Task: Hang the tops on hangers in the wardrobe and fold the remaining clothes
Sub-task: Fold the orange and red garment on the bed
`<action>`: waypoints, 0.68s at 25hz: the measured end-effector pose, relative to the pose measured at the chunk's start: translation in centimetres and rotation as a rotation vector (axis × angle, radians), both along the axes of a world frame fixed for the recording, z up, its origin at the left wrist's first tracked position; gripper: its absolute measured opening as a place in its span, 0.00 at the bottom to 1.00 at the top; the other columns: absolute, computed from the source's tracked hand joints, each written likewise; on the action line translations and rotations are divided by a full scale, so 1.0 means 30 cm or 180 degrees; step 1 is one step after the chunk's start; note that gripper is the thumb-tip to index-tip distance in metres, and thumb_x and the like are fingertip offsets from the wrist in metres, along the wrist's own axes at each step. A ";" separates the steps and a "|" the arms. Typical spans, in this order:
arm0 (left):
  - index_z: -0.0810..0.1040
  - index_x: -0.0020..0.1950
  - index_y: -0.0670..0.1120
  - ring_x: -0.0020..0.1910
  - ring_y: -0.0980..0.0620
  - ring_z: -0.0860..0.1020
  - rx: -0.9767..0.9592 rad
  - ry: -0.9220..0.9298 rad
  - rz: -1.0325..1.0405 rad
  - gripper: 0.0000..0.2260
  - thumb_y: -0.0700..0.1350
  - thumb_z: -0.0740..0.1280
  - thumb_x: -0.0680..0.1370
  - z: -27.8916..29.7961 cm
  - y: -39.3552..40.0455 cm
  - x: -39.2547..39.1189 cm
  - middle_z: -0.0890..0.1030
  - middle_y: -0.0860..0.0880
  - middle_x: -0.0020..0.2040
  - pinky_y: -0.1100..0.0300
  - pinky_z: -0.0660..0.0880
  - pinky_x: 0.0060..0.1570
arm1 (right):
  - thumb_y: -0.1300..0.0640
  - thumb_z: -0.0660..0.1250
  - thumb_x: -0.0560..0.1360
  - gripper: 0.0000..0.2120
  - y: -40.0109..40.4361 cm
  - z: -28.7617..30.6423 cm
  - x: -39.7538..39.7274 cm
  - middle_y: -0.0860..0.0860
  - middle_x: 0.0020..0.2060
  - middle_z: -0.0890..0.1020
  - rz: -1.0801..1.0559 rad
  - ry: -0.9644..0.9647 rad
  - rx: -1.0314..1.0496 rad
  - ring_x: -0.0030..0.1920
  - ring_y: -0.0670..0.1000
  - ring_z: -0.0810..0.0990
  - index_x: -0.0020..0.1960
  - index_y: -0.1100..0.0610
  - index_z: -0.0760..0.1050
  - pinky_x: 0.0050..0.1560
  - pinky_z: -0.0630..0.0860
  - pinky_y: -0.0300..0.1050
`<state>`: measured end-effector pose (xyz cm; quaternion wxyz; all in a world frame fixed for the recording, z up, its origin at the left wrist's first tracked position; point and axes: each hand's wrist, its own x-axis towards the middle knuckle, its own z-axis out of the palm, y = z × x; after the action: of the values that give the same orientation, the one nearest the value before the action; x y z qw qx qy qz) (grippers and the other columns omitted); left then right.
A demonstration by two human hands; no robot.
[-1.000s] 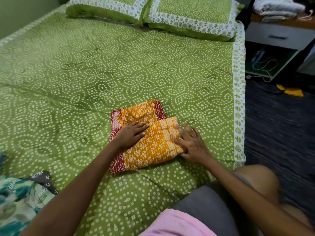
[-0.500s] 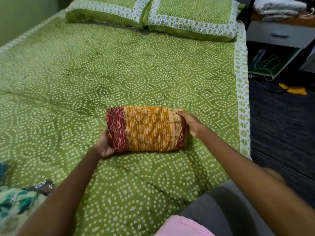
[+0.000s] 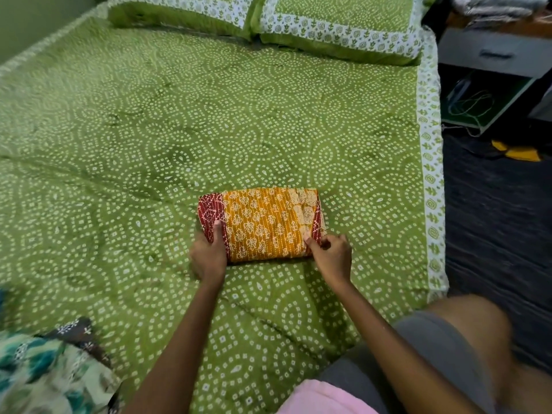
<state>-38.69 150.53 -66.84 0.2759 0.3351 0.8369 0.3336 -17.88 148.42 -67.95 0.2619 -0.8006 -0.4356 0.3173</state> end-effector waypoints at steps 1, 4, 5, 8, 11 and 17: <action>0.70 0.67 0.40 0.52 0.41 0.77 0.0021 0.0077 0.0096 0.28 0.61 0.55 0.79 -0.001 0.012 0.011 0.78 0.37 0.54 0.48 0.75 0.54 | 0.47 0.66 0.74 0.13 -0.007 -0.004 -0.005 0.56 0.56 0.73 0.0075 -0.0085 0.0075 0.57 0.57 0.74 0.44 0.58 0.75 0.53 0.76 0.50; 0.74 0.46 0.40 0.38 0.49 0.72 0.0371 -0.0311 0.0353 0.21 0.56 0.54 0.81 0.016 0.061 0.004 0.73 0.46 0.37 0.60 0.69 0.36 | 0.58 0.62 0.78 0.06 0.005 0.052 0.018 0.50 0.40 0.75 0.0171 0.0168 0.0544 0.40 0.49 0.74 0.46 0.60 0.76 0.34 0.70 0.32; 0.71 0.40 0.44 0.36 0.51 0.69 0.0470 -0.0486 0.0479 0.19 0.56 0.54 0.81 0.025 0.069 -0.007 0.70 0.48 0.35 0.60 0.67 0.33 | 0.61 0.62 0.78 0.05 0.015 0.079 0.048 0.49 0.37 0.74 0.0023 0.0410 0.0634 0.34 0.47 0.71 0.46 0.60 0.76 0.28 0.68 0.31; 0.66 0.36 0.46 0.36 0.51 0.68 0.0523 -0.0623 0.0593 0.17 0.54 0.55 0.81 0.004 0.055 -0.063 0.67 0.51 0.34 0.59 0.68 0.36 | 0.61 0.63 0.77 0.06 0.023 0.085 0.166 0.52 0.36 0.77 -0.0349 0.0998 0.0547 0.32 0.47 0.71 0.43 0.58 0.77 0.29 0.68 0.30; 0.73 0.49 0.35 0.35 0.52 0.67 0.0459 -0.0506 0.0225 0.20 0.53 0.55 0.82 -0.010 0.014 -0.081 0.68 0.48 0.35 0.60 0.70 0.36 | 0.59 0.64 0.77 0.08 -0.011 0.049 0.195 0.55 0.37 0.78 0.0164 0.1174 -0.0091 0.35 0.51 0.72 0.39 0.54 0.76 0.32 0.67 0.40; 0.74 0.52 0.37 0.33 0.50 0.73 0.0541 -0.0595 -0.0212 0.20 0.54 0.57 0.81 -0.008 -0.019 -0.113 0.75 0.46 0.36 0.56 0.72 0.33 | 0.53 0.66 0.76 0.08 -0.032 0.072 0.152 0.46 0.41 0.77 -0.0018 0.1110 0.0181 0.38 0.44 0.77 0.52 0.55 0.72 0.34 0.72 0.34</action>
<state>-42.09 149.97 -67.10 0.3342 0.3522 0.7647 0.4237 -13.32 147.45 -65.79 0.3569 -0.7269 -0.3901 0.4382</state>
